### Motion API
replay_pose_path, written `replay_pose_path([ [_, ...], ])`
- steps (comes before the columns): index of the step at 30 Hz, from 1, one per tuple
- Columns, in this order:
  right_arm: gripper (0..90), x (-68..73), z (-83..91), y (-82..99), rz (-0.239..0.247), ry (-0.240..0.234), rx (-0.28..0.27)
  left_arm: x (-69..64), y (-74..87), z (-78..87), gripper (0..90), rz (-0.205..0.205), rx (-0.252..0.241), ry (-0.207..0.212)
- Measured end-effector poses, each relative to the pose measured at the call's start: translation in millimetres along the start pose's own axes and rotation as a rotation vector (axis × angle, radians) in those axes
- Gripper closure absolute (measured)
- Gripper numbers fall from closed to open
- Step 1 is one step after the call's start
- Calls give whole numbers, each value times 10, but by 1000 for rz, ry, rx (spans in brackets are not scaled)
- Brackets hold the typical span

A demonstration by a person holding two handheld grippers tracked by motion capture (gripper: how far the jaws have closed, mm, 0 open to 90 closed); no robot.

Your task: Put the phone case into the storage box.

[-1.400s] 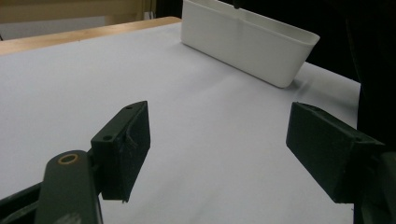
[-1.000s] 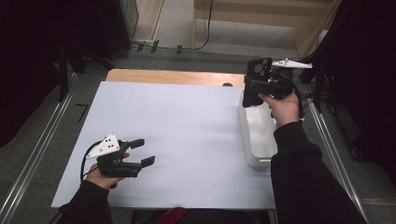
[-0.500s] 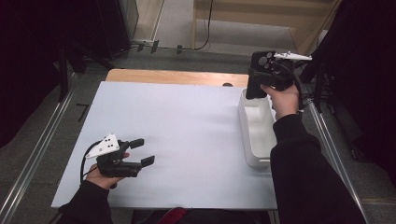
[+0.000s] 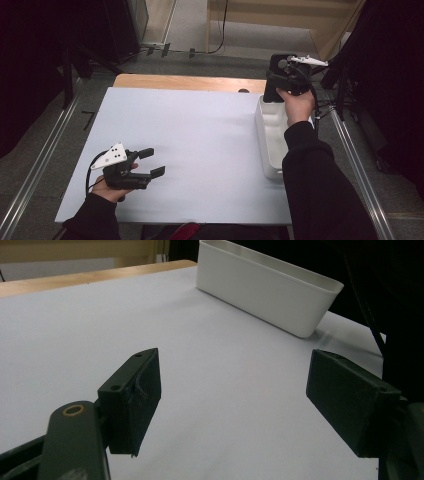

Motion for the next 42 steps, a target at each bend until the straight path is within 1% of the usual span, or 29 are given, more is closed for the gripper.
replay_pose_path([
  [2,127,-14,-19,12,-4,12,0,1,-2,4,221,0,0,-1],
  [7,127,-34,-69,60,15,49,-5,3,-13,12,221,-1,-6,-3],
  [11,127,-5,-113,108,0,40,-2,-4,-9,10,221,-2,-2,-1],
  [16,127,-34,-138,132,7,61,-2,-6,-10,10,221,-8,-2,0],
  [19,127,-55,-158,157,-14,59,4,-6,-20,11,222,-7,-11,0],
  [21,127,-61,-166,168,-4,61,4,-8,-18,14,222,0,-9,1],
  [28,127,-64,-192,253,-17,56,11,-3,-21,13,221,0,-11,2],
  [31,127,-65,-213,292,-3,54,0,6,-24,16,221,-2,-12,-3],
  [32,127,-61,-224,309,-16,54,2,4,-25,18,221,0,-13,-2],
  [35,127,-60,-250,359,-27,54,12,2,-30,21,221,2,-17,-2],
  [37,127,-61,-260,381,-21,62,15,4,-30,21,222,1,-16,-2],
  [42,127,-73,-282,454,-36,68,24,5,-35,23,221,2,-17,2],
])
Point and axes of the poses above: each handheld gripper's, and its own axes: z roughly backward along the jaws, y roughly out of its underside, x roughly to its left, the point moved 9 cm from there along -z, roughly forward along the jaws, and after that the axes turned 10 degrees about -x, right-handed, at the moved point
